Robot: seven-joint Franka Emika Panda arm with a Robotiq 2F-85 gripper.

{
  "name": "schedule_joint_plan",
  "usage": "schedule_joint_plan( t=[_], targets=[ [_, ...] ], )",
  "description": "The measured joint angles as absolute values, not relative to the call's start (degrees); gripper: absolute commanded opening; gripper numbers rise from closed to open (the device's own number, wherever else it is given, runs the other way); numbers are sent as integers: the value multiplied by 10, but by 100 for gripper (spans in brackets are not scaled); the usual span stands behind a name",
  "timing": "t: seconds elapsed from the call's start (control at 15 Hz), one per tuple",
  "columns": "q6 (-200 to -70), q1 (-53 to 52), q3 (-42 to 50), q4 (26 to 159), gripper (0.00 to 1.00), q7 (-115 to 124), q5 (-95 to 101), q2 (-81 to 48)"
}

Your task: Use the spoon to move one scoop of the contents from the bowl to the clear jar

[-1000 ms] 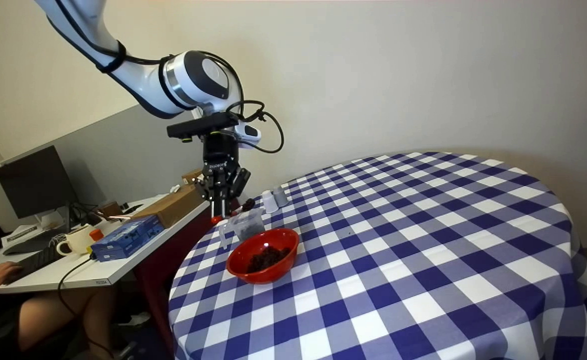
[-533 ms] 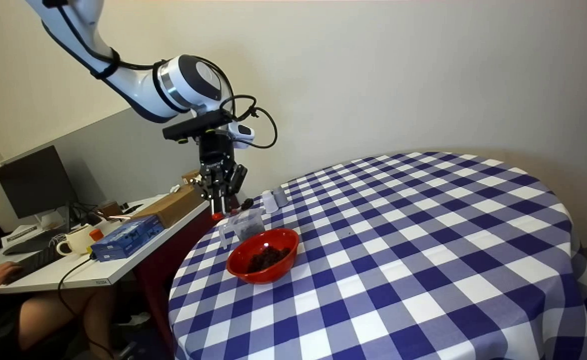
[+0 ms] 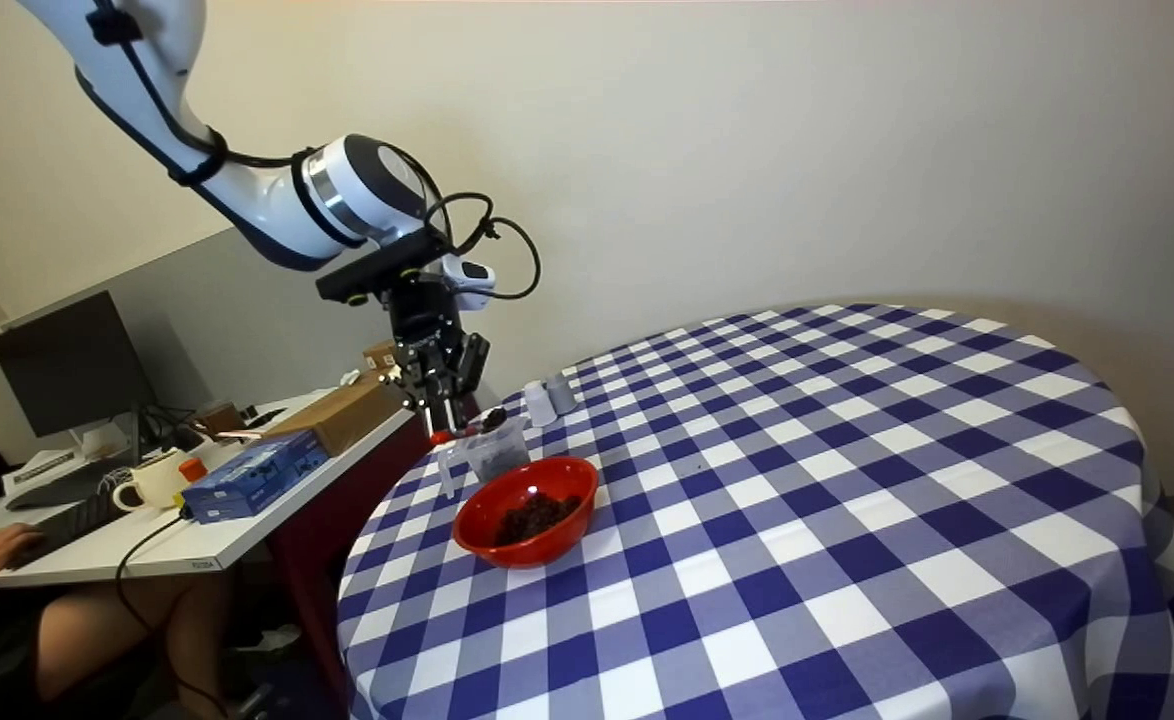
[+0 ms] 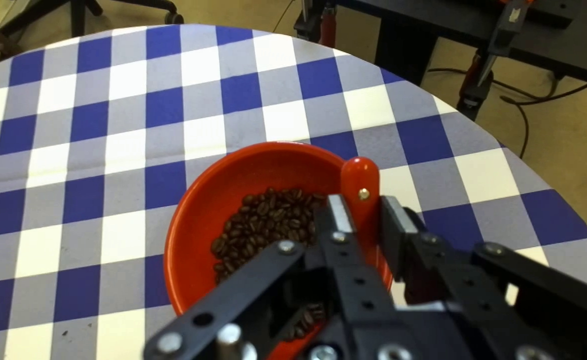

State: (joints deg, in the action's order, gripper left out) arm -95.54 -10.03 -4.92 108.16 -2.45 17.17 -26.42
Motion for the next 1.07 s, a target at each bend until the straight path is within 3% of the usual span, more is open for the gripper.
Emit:
schedule_joint_plan(
  t=[1.07],
  targets=[
    [-959,-160,-51,1079,10,64,339,-273]
  ],
)
